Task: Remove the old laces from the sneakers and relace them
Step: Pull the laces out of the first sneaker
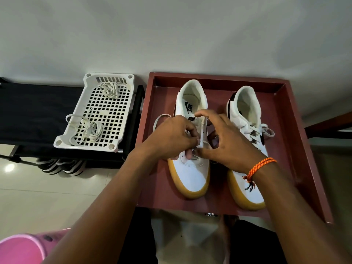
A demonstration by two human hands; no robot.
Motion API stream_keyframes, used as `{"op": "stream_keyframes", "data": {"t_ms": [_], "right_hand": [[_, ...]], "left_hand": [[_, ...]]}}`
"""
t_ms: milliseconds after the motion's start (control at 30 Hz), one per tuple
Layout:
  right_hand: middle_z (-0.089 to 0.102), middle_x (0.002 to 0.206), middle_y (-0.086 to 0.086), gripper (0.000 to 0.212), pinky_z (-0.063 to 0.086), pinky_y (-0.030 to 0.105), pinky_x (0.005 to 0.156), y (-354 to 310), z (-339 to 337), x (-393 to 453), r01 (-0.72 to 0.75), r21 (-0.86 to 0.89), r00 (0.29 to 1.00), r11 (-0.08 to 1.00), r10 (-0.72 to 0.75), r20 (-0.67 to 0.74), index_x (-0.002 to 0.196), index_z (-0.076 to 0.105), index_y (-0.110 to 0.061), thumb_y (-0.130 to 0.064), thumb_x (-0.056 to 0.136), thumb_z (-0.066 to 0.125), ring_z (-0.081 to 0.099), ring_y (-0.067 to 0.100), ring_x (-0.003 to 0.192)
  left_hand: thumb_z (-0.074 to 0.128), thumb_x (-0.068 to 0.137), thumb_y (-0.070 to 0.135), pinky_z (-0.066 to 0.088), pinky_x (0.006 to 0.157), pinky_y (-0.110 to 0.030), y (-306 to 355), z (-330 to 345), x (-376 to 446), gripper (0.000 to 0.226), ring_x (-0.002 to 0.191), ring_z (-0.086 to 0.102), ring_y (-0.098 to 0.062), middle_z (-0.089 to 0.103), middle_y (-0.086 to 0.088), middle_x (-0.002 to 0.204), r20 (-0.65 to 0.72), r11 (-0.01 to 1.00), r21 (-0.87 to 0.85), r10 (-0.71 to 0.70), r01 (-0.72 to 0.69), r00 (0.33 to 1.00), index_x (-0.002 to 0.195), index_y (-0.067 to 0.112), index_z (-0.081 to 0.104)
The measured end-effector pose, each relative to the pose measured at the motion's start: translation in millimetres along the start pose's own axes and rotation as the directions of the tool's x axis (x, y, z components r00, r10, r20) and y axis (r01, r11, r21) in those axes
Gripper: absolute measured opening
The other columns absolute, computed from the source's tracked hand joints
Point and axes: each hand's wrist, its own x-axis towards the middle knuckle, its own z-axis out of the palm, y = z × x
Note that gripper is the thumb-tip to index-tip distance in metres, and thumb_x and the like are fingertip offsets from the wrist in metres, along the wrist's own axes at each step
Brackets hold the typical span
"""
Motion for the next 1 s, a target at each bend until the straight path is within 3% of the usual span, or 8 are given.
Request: {"op": "stream_keyframes", "data": {"t_ms": [233, 367, 433, 567, 633, 800, 900, 1000], "right_hand": [[0.049, 0.123, -0.01, 0.085, 0.05, 0.024, 0.076, -0.4, 6.7, 1.5, 0.0, 0.025, 0.996, 1.0, 0.002, -0.088, 0.136, 0.041, -0.05, -0.036, 0.071, 0.095, 0.06, 0.005, 0.093], [0.054, 0.116, -0.006, 0.08, 0.058, 0.037, 0.081, 1.0, 8.8, 2.8, -0.01, 0.06, 0.989, 0.998, 0.018, -0.144, 0.13, 0.044, -0.045, -0.038, 0.068, 0.095, 0.062, 0.012, 0.096], [0.055, 0.117, -0.005, 0.079, 0.059, 0.041, 0.083, 0.0, 11.5, 3.9, -0.008, 0.064, 0.986, 0.998, 0.018, -0.163, 0.129, 0.043, -0.045, -0.038, 0.069, 0.094, 0.063, 0.013, 0.097], [0.048, 0.125, -0.011, 0.081, 0.059, 0.042, 0.089, -3.6, 17.5, 3.1, 0.002, 0.068, 0.989, 0.998, 0.008, -0.148, 0.137, 0.041, -0.051, -0.039, 0.074, 0.091, 0.062, 0.009, 0.101], [0.046, 0.127, -0.012, 0.077, 0.059, 0.044, 0.089, -4.3, 19.3, 2.3, 0.005, 0.062, 0.989, 0.998, 0.005, -0.151, 0.142, 0.039, -0.051, -0.044, 0.079, 0.085, 0.061, 0.009, 0.105], [0.045, 0.125, -0.011, 0.069, 0.06, 0.042, 0.08, -7.9, 23.9, 1.4, 0.001, 0.045, 0.981, 0.999, 0.008, -0.193, 0.144, 0.039, -0.047, -0.038, 0.087, 0.076, 0.063, 0.008, 0.094], [0.046, 0.122, -0.01, 0.067, 0.06, 0.042, 0.078, -10.0, 25.1, 1.9, 0.0, 0.052, 0.979, 0.999, 0.01, -0.202, 0.142, 0.042, -0.048, -0.037, 0.085, 0.076, 0.064, 0.01, 0.09], [0.046, 0.121, -0.011, 0.068, 0.061, 0.044, 0.077, -9.7, 24.3, 1.7, -0.007, 0.038, 0.98, 0.999, 0.014, -0.2, 0.142, 0.042, -0.047, -0.038, 0.084, 0.075, 0.064, 0.012, 0.091]], "left_hand": [[0.062, 0.096, 0.005, 0.045, 0.041, -0.023, 3.0, -7.5, -4.5, 0.023, 0.038, 0.052, -0.02, 0.063, -0.012, 0.055, -0.09, 0.971, -0.232, -0.08, 0.058, 0.993, 0.075, 0.0, 0.07], [0.06, 0.101, 0.017, 0.064, 0.07, -0.052, 3.7, -11.3, -1.5, 0.049, 0.038, 0.044, -0.016, 0.051, -0.003, 0.045, -0.131, 0.899, -0.421, -0.19, 0.119, 0.973, 0.051, 0.012, 0.061], [0.062, 0.101, 0.024, 0.066, 0.071, -0.057, -1.7, -11.6, 3.1, 0.056, 0.041, 0.047, -0.02, 0.054, -0.006, 0.05, -0.169, 0.891, -0.433, -0.23, 0.138, 0.958, 0.046, 0.016, 0.059], [0.067, 0.098, 0.032, 0.056, 0.057, -0.036, -22.0, -12.9, 13.1, 0.043, 0.054, 0.056, -0.016, 0.059, 0.01, 0.061, -0.495, 0.998, 0.07, 0.03, 0.005, 0.869, 0.061, 0.013, 0.058], [0.07, 0.097, 0.035, 0.054, 0.069, -0.035, -24.6, -11.6, 14.7, 0.024, 0.076, 0.06, -0.01, 0.059, 0.01, 0.088, -0.533, 0.982, 0.175, 0.159, -0.075, 0.831, 0.076, 0.023, 0.068], [0.067, 0.097, 0.04, 0.05, 0.1, -0.048, -24.8, -2.2, 12.2, 0.011, 0.141, 0.038, -0.027, 0.03, 0.006, 0.163, -0.362, 0.911, 0.373, 0.317, -0.175, 0.876, 0.1, 0.036, 0.077], [0.064, 0.098, 0.031, 0.038, 0.116, -0.062, -23.8, 3.2, 9.7, 0.019, 0.158, 0.013, -0.028, 0.002, 0.012, 0.175, -0.207, 0.888, 0.431, 0.272, -0.163, 0.94, 0.11, 0.031, 0.079], [0.066, 0.098, 0.022, 0.03, 0.12, -0.065, -23.8, 4.8, 10.2, 0.013, 0.158, 0.006, -0.02, -0.003, 0.015, 0.175, -0.171, 0.901, 0.408, 0.236, -0.149, 0.957, 0.1, 0.025, 0.078]]}}
